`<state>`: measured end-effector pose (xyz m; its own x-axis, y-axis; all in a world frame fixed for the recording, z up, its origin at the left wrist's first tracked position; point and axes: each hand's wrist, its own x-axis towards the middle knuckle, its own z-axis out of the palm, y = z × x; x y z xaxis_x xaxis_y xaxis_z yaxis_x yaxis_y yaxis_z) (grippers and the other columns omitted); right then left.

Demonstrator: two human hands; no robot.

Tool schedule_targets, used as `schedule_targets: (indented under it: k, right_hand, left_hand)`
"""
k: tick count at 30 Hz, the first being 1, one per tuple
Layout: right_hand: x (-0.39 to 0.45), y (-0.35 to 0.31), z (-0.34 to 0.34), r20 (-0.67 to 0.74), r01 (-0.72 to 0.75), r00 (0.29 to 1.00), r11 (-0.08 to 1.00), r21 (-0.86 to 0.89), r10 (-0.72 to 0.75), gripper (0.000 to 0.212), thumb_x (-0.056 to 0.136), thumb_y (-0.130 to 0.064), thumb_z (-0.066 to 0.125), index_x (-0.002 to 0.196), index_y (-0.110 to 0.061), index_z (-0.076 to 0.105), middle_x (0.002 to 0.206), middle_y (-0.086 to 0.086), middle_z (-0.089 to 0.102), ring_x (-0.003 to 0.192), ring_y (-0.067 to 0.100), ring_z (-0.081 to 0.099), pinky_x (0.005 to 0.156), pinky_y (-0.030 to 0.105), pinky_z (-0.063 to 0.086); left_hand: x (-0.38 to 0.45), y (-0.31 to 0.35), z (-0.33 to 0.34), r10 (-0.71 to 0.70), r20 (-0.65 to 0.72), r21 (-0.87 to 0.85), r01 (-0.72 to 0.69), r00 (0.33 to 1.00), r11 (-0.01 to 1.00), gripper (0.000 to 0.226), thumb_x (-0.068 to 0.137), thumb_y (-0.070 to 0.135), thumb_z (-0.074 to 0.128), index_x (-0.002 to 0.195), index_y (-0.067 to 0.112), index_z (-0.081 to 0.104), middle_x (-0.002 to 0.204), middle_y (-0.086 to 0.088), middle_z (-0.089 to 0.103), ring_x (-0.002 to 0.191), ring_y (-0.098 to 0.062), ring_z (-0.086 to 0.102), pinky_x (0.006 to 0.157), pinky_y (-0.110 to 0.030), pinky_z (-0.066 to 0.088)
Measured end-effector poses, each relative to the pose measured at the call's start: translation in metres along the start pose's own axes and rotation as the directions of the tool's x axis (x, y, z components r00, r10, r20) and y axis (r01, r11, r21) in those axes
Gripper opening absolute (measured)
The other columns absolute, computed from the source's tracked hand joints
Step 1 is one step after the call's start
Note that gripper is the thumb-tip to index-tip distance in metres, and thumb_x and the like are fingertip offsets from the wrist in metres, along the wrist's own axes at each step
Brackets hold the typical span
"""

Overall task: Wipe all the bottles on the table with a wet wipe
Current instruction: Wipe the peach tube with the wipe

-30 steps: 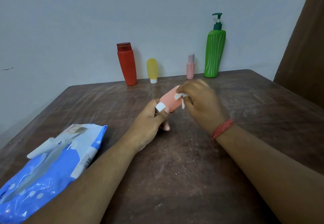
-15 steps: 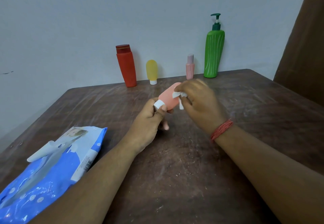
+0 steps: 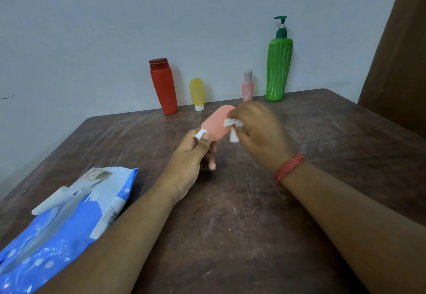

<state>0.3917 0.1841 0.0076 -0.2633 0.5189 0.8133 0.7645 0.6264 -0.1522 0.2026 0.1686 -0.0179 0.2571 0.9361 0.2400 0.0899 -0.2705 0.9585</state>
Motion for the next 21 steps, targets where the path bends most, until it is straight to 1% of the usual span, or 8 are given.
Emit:
schedule_targets:
  k: [2,6,7,10,12,14,17,21]
  right_hand:
    - [-0.002,0.005,-0.004,-0.054,-0.111,0.992,0.994,0.008,0.111,0.023,0.080,0.005,0.065,0.100,-0.007,0.067,0.098,0.006,0.064,0.092,0.022,0.057,0.082,0.035,0.046]
    - [-0.006,-0.018,0.002,0.135,0.130,0.982,0.991,0.040,-0.134,0.026,0.076,0.004,0.065,0.099,-0.006,0.067,0.097,0.007,0.065,0.093,0.023,0.055,0.082,0.026,0.039]
    - [-0.004,-0.014,0.002,0.135,0.132,0.982,0.991,0.024,-0.134,0.027,0.076,0.006,0.066,0.100,-0.006,0.068,0.098,0.008,0.066,0.094,0.024,0.056,0.083,0.027,0.039]
    - [0.000,0.009,-0.003,-0.028,-0.094,0.995,0.996,-0.005,0.094,0.024,0.081,0.006,0.065,0.100,-0.008,0.068,0.098,0.006,0.065,0.093,0.021,0.057,0.083,0.033,0.046]
    - [-0.004,0.010,-0.005,-0.068,-0.156,0.985,0.988,0.001,0.156,0.022,0.081,0.006,0.064,0.098,-0.008,0.068,0.098,0.005,0.065,0.092,0.019,0.057,0.081,0.034,0.046]
    - [-0.005,-0.004,-0.001,-0.019,-0.057,0.998,0.998,0.029,0.058,0.024,0.077,0.006,0.065,0.097,-0.007,0.068,0.097,0.006,0.066,0.093,0.022,0.058,0.082,0.031,0.045]
    - [-0.005,-0.014,0.006,0.133,0.114,0.984,0.993,0.026,-0.116,0.025,0.077,0.005,0.063,0.098,-0.007,0.068,0.099,0.007,0.066,0.095,0.022,0.055,0.084,0.024,0.038]
    - [-0.003,0.005,-0.001,-0.051,-0.131,0.990,0.991,0.011,0.131,0.024,0.079,0.006,0.064,0.099,-0.007,0.068,0.099,0.006,0.065,0.093,0.021,0.057,0.083,0.035,0.047]
  left_hand:
    - [0.000,0.000,0.000,-0.006,0.014,0.017,0.006,1.000,1.000,0.030,0.102,0.045,0.042,0.121,0.025,0.054,0.085,0.009,0.062,0.064,-0.013,0.055,0.076,-0.043,0.041]
    - [0.000,-0.001,-0.001,0.007,0.011,-0.006,-0.007,1.000,1.000,0.035,0.096,0.052,0.045,0.115,0.025,0.057,0.082,0.007,0.062,0.064,-0.016,0.054,0.075,-0.044,0.041]
    - [0.001,-0.002,-0.001,0.004,0.011,-0.001,-0.004,1.000,1.000,0.032,0.098,0.050,0.045,0.116,0.025,0.057,0.082,0.007,0.062,0.064,-0.015,0.054,0.076,-0.044,0.041]
    - [0.002,-0.004,-0.003,-0.004,0.026,0.029,0.003,1.000,1.000,0.028,0.103,0.044,0.043,0.121,0.026,0.054,0.083,0.010,0.060,0.064,-0.013,0.055,0.077,-0.044,0.043]
    - [0.002,-0.004,-0.002,-0.003,0.039,0.044,0.001,0.999,0.999,0.036,0.098,0.050,0.044,0.124,0.027,0.052,0.084,0.010,0.061,0.065,-0.012,0.055,0.077,-0.043,0.043]
    - [0.002,-0.004,-0.002,0.005,0.030,0.037,-0.006,1.000,0.999,0.035,0.097,0.051,0.044,0.122,0.027,0.054,0.084,0.009,0.061,0.065,-0.014,0.055,0.076,-0.043,0.042]
    - [0.002,-0.005,-0.003,-0.005,0.001,-0.008,0.005,1.000,1.000,0.029,0.102,0.045,0.043,0.117,0.024,0.056,0.083,0.007,0.061,0.064,-0.016,0.053,0.075,-0.044,0.040]
    - [0.003,-0.004,-0.002,-0.015,0.011,0.025,0.014,1.000,1.000,0.024,0.105,0.040,0.041,0.118,0.026,0.055,0.082,0.010,0.060,0.062,-0.012,0.054,0.076,-0.042,0.041]
